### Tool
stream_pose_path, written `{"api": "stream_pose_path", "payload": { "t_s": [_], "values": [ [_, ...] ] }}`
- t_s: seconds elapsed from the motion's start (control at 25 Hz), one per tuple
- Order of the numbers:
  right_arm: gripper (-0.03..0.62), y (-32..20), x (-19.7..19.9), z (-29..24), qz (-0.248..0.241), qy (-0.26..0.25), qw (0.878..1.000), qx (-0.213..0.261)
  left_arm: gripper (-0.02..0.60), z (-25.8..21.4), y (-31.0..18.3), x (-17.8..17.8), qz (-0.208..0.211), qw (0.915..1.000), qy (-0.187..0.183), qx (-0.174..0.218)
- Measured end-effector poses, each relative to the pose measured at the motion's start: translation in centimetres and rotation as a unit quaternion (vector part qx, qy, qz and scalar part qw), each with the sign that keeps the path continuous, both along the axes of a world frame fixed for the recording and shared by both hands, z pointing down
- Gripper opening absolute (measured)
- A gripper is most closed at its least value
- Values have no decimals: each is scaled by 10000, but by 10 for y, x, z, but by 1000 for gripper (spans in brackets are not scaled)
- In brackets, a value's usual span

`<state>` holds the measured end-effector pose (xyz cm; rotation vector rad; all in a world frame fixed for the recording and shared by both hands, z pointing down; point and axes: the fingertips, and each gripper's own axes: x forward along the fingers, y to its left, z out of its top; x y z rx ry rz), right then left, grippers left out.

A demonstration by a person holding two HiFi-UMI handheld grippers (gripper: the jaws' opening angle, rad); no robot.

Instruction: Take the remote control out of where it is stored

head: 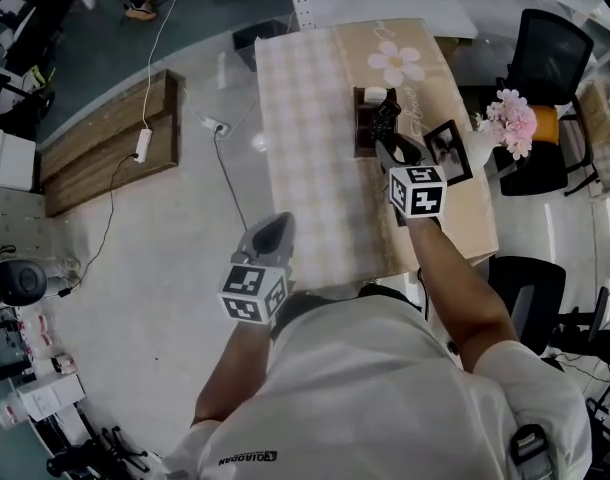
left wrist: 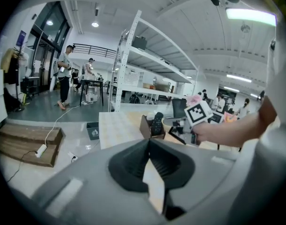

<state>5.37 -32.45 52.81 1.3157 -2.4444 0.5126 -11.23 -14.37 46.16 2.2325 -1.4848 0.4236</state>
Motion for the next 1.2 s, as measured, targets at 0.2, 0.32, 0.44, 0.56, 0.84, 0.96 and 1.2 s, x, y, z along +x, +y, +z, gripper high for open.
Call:
{"api": "stream_pose_path", "payload": {
  "t_s": [0.2, 0.32, 0.44, 0.56, 0.84, 0.96, 1.2],
  "values": [
    [207, -25, -8, 18, 355, 308, 9988, -165, 5, 7, -12, -12, 252, 9996, 110, -89],
    [236, -33, -14, 28, 508, 444, 9973, -282, 5, 10, -15, -21, 287, 9994, 160, -129],
    [246, -41, -18, 34, 654, 563, 9958, -318, 5, 12, -16, -30, 269, 9993, 184, -162],
    [246, -50, -18, 38, 834, 666, 9938, -324, 5, 14, -14, -40, 206, 9994, 182, -208],
    [192, -55, -13, 33, 1016, 768, 9916, -235, 5, 19, -10, -54, 100, 9994, 187, -263],
    [190, -52, -13, 25, 981, 679, 9927, -151, 5, 18, -8, -54, 120, 9994, 198, -252],
    [190, -44, -14, -11, 816, 421, 9956, 172, 5, 15, -12, -48, 179, 9994, 225, -184]
  ]
}}
